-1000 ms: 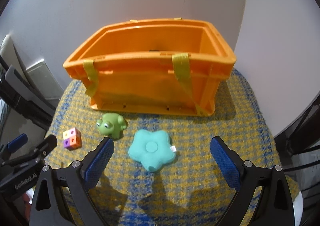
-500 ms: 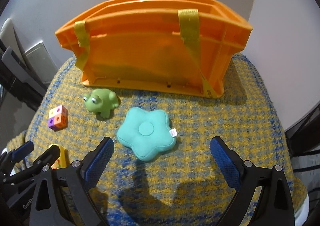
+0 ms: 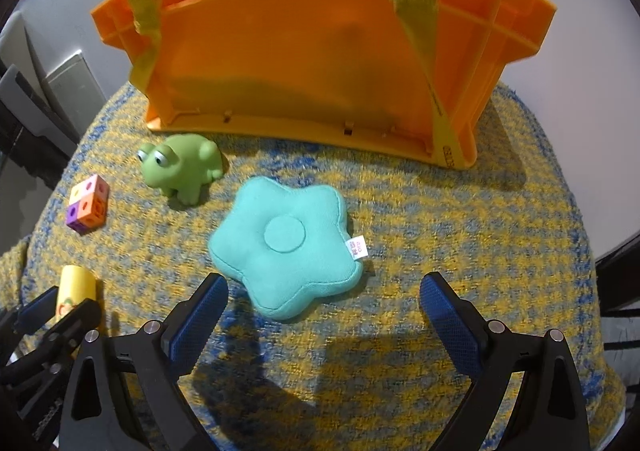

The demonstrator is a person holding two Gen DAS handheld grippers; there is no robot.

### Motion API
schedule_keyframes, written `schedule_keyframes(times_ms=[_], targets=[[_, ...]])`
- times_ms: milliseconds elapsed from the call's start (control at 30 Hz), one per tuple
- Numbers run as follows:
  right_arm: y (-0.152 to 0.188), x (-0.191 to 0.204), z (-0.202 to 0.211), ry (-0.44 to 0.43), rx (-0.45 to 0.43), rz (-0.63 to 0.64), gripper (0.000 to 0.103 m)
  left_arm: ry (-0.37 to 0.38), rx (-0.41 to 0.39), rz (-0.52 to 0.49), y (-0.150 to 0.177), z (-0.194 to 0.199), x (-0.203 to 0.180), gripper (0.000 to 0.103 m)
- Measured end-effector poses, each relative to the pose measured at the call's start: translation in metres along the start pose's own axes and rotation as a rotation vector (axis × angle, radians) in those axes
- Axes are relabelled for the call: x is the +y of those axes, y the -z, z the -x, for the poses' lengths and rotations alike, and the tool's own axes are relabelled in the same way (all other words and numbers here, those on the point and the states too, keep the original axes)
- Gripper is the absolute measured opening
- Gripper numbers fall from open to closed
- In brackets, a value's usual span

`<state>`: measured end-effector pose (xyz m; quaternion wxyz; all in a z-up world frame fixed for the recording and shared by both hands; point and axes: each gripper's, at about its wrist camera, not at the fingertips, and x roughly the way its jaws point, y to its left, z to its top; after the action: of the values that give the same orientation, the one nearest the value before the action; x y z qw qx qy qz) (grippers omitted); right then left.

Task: Organize objects
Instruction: 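Grasp the yellow popsicle toy with the left tool while the right tool grasps the teal star plush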

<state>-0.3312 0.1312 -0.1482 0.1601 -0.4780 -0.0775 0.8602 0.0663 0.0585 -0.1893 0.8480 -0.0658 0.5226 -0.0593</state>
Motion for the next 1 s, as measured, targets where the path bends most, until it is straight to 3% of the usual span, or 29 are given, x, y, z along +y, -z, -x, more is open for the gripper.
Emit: schedule_keyframes(times_ms=[67,200,400,433,1000], targets=[[0.001,-0.001,-0.003,-0.012,0.011,-0.002,0.086,0.007,0.009,-0.011,0.002,-0.001,-0.002,0.037],[0.001,0.004,-0.004,-0.053,0.012,0.014,0.056,0.012,0.006,-0.038,0.003,-0.001,-0.004,0.036],[0.002,0.001,0.005,-0.067,-0.007,0.001,0.049,0.022,-0.001,-0.036,0.001,0.005,-0.002,0.035],[0.002,0.000,0.008,-0.065,-0.013,-0.001,0.049,0.050,0.002,-0.071,0.000,0.006,-0.002,0.035],[-0.022,-0.012,0.077,-0.068,-0.128,-0.031,0.048,0.111,-0.087,-0.129,-0.024,0.049,-0.008,0.035]])
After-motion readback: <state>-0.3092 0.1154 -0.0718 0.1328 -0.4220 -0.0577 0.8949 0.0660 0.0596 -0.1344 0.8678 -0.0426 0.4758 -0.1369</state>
